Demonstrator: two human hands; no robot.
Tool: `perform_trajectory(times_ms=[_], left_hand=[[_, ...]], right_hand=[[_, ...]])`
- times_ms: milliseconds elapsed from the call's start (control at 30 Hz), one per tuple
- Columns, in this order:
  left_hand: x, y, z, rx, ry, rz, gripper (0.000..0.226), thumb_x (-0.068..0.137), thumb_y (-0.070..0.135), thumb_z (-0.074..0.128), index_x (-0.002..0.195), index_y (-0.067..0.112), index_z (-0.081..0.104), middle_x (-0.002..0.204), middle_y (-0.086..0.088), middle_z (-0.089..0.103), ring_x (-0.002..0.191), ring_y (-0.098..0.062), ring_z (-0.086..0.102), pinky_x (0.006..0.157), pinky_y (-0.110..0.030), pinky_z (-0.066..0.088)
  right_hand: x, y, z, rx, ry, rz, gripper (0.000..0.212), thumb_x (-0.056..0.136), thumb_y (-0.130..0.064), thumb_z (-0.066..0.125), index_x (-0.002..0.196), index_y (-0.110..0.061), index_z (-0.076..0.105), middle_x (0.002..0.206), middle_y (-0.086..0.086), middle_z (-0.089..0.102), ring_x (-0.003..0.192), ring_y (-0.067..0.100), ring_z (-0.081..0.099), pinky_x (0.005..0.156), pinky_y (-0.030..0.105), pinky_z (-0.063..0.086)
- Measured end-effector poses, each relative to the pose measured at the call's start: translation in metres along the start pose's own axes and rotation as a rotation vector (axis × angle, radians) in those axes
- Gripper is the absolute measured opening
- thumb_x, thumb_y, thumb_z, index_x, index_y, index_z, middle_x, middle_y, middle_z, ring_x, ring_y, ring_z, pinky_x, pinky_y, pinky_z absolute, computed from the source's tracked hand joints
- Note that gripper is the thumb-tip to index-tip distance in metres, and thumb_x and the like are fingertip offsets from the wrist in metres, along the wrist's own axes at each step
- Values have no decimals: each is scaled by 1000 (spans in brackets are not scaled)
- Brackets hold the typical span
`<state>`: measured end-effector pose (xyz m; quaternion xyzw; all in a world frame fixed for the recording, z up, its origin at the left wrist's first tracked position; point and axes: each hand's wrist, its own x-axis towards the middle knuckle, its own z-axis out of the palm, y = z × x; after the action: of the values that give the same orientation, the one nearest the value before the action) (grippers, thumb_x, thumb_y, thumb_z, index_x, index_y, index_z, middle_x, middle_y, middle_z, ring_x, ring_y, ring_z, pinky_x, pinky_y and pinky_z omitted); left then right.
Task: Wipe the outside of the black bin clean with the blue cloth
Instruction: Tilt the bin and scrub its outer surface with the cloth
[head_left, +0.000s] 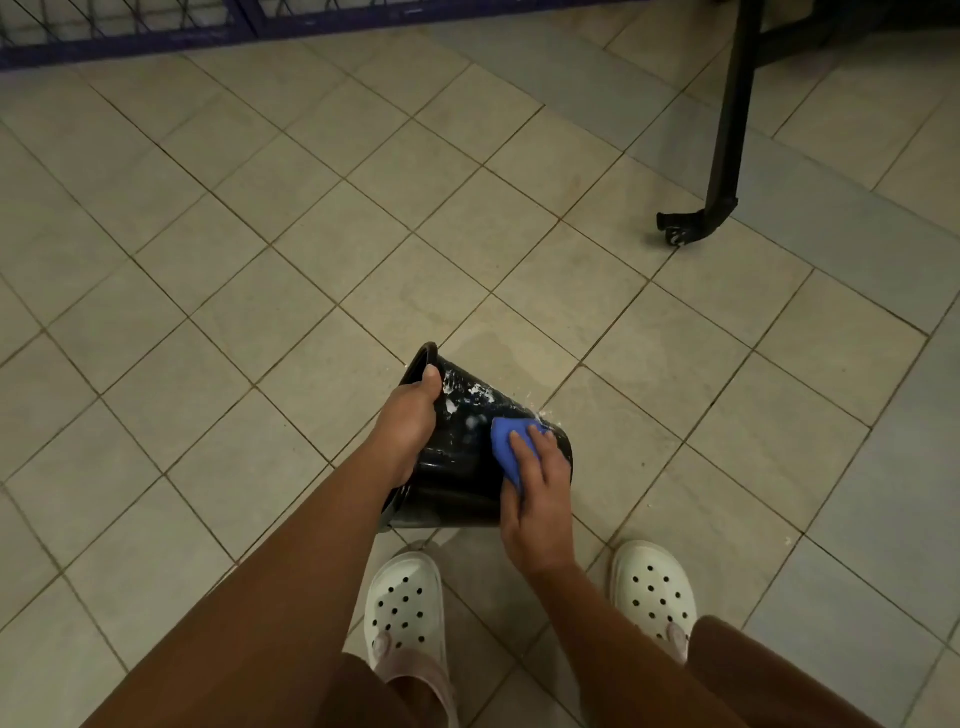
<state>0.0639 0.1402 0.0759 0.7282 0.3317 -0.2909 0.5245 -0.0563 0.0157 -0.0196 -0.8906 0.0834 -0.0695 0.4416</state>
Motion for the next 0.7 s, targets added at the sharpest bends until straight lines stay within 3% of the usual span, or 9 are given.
perform_trajectory(times_ms=[67, 167, 300, 433, 600, 700], left_hand=[[3, -4, -2, -1, -28, 40, 56, 102, 53, 34, 130, 12, 60, 124, -15, 66, 113, -33, 63, 100, -52, 49], [2, -6, -3, -34, -80, 61, 54, 102, 52, 35, 136, 16, 56, 131, -12, 63, 120, -30, 60, 105, -50, 45], [-7, -4, -1, -50, -105, 76, 45, 105, 43, 34, 115, 13, 67, 111, -14, 71, 104, -29, 68, 96, -46, 52], [-8, -4, 2, -35, -70, 90, 37, 105, 40, 37, 94, 21, 67, 97, -11, 73, 90, -27, 71, 81, -42, 57], [-1, -8, -3, -30, -41, 160, 42, 102, 44, 40, 106, 11, 66, 110, -22, 69, 108, -38, 65, 100, -56, 48], [-2, -9, -6, -33, -34, 161, 39, 103, 41, 40, 105, 13, 66, 108, -20, 69, 106, -37, 66, 98, -57, 49]], right_hand=[[-11, -14, 9, 12, 22, 0, 46, 89, -17, 43, 135, -20, 41, 145, 6, 30, 136, 32, 27, 106, 55, 33], [-2, -39, 20, 23, -2, -131, 44, 90, -11, 42, 133, -21, 45, 144, 6, 33, 137, 33, 25, 111, 48, 25], [33, -35, 18, -22, -40, -155, 46, 85, -4, 50, 129, -15, 51, 136, 14, 43, 127, 36, 37, 105, 51, 34], [32, -27, 5, -160, -6, 75, 61, 72, 7, 66, 128, -16, 55, 130, 19, 47, 117, 36, 43, 92, 54, 44], [8, -61, 19, -141, 4, -50, 74, 66, 12, 64, 131, -20, 48, 127, 13, 32, 109, 30, 35, 83, 42, 41], [24, -53, 15, -229, -46, -79, 73, 68, 4, 69, 133, -20, 46, 125, 17, 41, 108, 30, 37, 82, 44, 42]])
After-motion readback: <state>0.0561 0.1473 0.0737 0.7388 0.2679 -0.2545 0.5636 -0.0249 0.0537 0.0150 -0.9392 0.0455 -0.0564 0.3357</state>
